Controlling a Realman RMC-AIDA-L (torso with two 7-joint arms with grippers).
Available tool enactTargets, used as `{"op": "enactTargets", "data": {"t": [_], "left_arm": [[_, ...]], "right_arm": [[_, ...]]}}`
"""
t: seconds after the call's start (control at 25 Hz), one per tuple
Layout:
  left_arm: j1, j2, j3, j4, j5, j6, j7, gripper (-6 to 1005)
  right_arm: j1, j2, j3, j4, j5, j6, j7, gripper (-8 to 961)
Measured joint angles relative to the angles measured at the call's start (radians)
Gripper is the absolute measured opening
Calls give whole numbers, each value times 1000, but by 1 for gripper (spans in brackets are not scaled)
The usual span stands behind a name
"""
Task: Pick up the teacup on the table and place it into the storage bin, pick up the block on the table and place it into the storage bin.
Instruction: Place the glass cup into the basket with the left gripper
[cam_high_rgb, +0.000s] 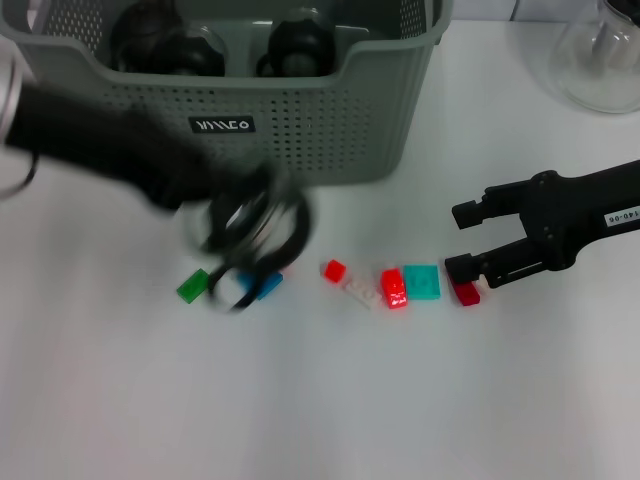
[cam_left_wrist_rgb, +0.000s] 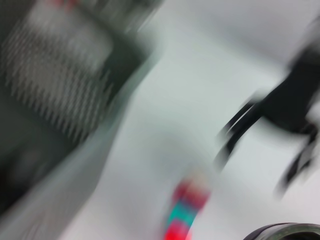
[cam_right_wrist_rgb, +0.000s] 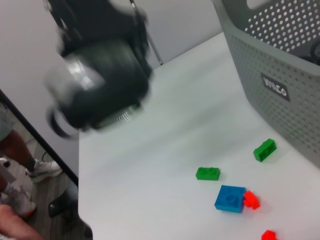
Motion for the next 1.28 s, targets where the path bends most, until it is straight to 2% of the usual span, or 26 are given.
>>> {"op": "enactTargets", "data": {"t": [0.16, 0.32, 0.52, 0.64, 0.68, 0.72, 0.8, 0.92, 1.08, 1.28], "left_arm": [[-82, 16, -39, -1, -94, -74, -1, 49], [-202, 50, -26, -64, 29, -279, -49, 49], [-366, 94, -9, -305, 234, -504, -115, 49], [-435, 115, -4, -453, 331, -624, -135, 50], [-488, 129, 3, -581, 409, -723, -148, 50], [-488, 129, 3, -581, 409, -723, -148, 50], [-527, 137, 6, -675, 462, -802, -155, 50], [-566, 137, 17, -778, 522, -896, -166, 50], [-593, 119, 52, -878, 614, -1011, -194, 50], [-597, 103, 91, -934, 678, -1093, -222, 49]], "right_arm": [[2, 2, 12, 3, 0, 0, 10, 913], [9, 3, 12, 11, 0, 1, 19, 913], [18, 4, 12, 13, 0, 2, 24, 913], [19, 3, 12, 13, 0, 3, 25, 913], [19, 3, 12, 13, 0, 3, 25, 913], [20, 3, 12, 13, 0, 3, 25, 913], [21, 3, 12, 13, 0, 3, 26, 913], [21, 5, 12, 18, 0, 3, 27, 913], [22, 6, 12, 27, 0, 3, 27, 913], [21, 8, 12, 28, 0, 4, 27, 913]]}}
